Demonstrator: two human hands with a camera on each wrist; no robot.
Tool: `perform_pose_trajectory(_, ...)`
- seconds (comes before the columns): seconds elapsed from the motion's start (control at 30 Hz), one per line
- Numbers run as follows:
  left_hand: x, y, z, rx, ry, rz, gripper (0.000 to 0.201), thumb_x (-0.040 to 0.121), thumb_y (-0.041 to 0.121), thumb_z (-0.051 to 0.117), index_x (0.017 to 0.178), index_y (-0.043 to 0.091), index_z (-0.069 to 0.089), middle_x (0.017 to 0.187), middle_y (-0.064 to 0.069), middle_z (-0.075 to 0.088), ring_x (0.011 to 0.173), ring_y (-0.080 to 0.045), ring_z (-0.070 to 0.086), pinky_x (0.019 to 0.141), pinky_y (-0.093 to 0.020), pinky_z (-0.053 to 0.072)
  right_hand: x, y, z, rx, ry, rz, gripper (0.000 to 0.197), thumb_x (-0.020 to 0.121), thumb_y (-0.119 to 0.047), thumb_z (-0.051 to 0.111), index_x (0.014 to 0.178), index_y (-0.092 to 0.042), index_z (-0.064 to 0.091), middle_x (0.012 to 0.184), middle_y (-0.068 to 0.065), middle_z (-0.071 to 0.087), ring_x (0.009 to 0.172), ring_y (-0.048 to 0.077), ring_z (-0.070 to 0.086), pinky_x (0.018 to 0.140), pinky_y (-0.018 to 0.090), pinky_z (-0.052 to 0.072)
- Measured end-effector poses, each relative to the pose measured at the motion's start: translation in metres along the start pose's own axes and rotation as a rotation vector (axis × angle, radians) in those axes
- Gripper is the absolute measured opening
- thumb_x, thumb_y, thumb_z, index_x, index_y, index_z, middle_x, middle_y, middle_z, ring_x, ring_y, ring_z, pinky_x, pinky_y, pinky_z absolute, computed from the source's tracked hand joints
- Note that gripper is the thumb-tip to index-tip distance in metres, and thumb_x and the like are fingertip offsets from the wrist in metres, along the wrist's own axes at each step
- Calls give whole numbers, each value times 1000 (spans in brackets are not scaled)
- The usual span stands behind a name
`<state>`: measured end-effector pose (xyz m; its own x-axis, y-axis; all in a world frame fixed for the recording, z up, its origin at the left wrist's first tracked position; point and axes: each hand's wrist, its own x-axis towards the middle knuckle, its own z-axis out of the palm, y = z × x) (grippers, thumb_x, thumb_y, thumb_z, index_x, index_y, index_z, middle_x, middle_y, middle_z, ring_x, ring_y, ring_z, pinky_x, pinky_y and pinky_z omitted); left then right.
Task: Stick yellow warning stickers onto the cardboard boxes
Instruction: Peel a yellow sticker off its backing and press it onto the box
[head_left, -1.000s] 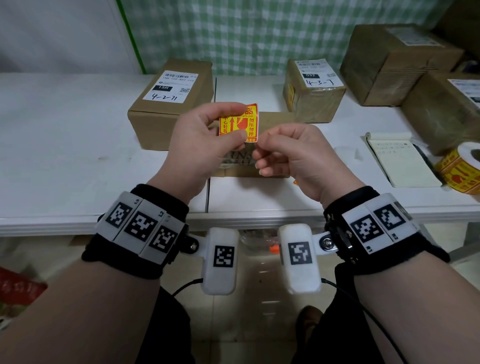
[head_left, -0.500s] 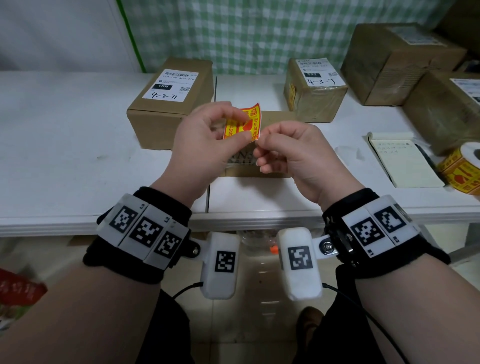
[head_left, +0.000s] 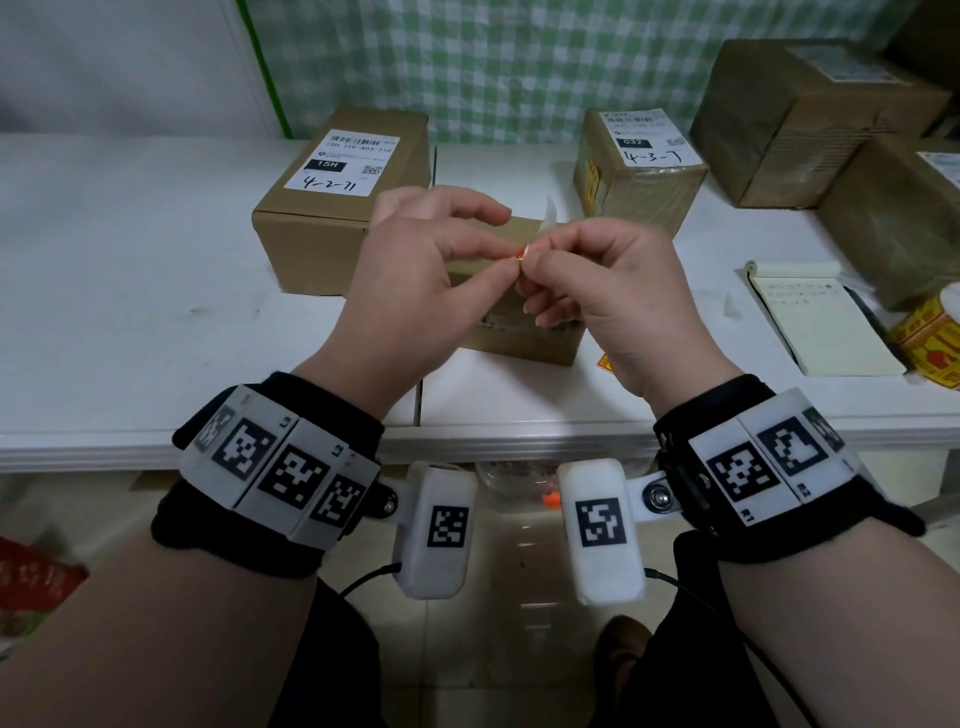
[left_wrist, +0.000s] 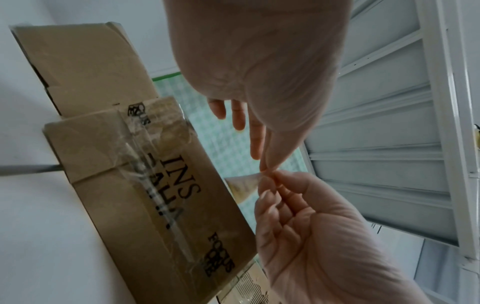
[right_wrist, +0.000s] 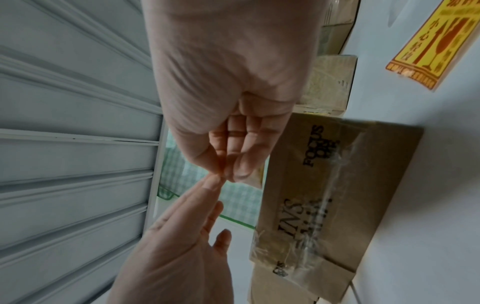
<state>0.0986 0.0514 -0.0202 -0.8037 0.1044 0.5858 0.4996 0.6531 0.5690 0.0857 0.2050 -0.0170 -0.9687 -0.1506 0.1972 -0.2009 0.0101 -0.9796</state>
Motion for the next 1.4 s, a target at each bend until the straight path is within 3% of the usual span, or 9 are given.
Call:
perform_pose_trajectory(0.27, -1, -3, 2, 59, 56, 93, 13, 81, 25, 65, 91, 24, 74, 101, 15, 58, 107, -18, 40, 90, -1, 19, 0, 2, 0, -48, 2, -46, 16, 81, -6, 65, 68, -14, 67, 56, -2, 65, 50, 10, 60, 49, 22, 50)
perform_pose_trajectory(0.37, -2, -4, 2, 146, 75, 164, 13, 81, 25, 65, 89, 22, 75, 100, 12, 61, 103, -26, 45, 94, -26, 34, 0, 3, 0, 9, -18, -6, 9, 76, -13, 63, 68, -11, 67, 56, 0, 66, 50, 12, 60, 49, 23, 50)
perform_pose_trajectory(0.43, -3, -3, 3, 208, 102, 219, 13, 80, 24, 65, 87, 19, 76, 99, 6, 66, 100, -33, 48, 84, -46, 42, 1, 3, 0, 41, -20, 13, 9, 75, -15, 63, 68, -10, 66, 57, 1, 65, 49, 12, 60, 48, 23, 50)
perform_pose_trajectory(0.5, -3, -3, 3, 244, 141, 278, 12, 79, 22, 66, 85, 18, 75, 97, 2, 68, 97, -37, 50, 77, -52, 44, 1, 4, 1, 53, -30, 13, 10, 76, -11, 62, 67, -9, 65, 57, 2, 64, 48, 12, 59, 48, 22, 50)
perform_pose_trajectory(0.63, -2, -6, 5, 286, 197, 355, 7, 78, 19, 68, 79, 16, 74, 92, 2, 70, 96, -34, 50, 73, -53, 44, 1, 2, 1, 98, -43, 44, 17, 84, 0, 58, 68, -5, 64, 56, 5, 63, 47, 13, 56, 46, 21, 49)
perform_pose_trajectory(0.73, -3, -5, 6, 275, 202, 377, 5, 75, 12, 67, 73, 11, 71, 85, 2, 72, 96, -36, 58, 75, -52, 47, 1, 0, 1, 125, -77, 86, 17, 88, -4, 56, 74, 0, 64, 57, 7, 63, 46, 14, 56, 46, 21, 49)
perform_pose_trajectory(0.9, -4, -2, 6, 257, 196, 363, 3, 68, 4, 65, 70, 6, 67, 71, -3, 69, 89, -31, 63, 70, -47, 50, 0, -1, 2, 144, -121, 141, 19, 88, -3, 56, 69, -4, 62, 56, 5, 63, 46, 12, 56, 45, 21, 48)
perform_pose_trajectory(1.1, -3, -7, 8, 294, 218, 416, 5, 73, 3, 65, 72, 7, 68, 78, -1, 71, 78, -35, 59, 70, -47, 46, -2, -4, -2, 172, -153, 205, 17, 89, -6, 55, 73, -3, 61, 57, 5, 62, 46, 11, 54, 43, 18, 47)
perform_pose_trajectory(1.4, -3, -11, 11, 327, 287, 413, 5, 76, 8, 67, 74, 12, 70, 84, 2, 72, 89, -25, 45, 74, -46, 43, -3, -5, -3, 164, -159, 252, 19, 87, -1, 54, 70, -6, 60, 57, 6, 61, 45, 11, 54, 42, 18, 48)
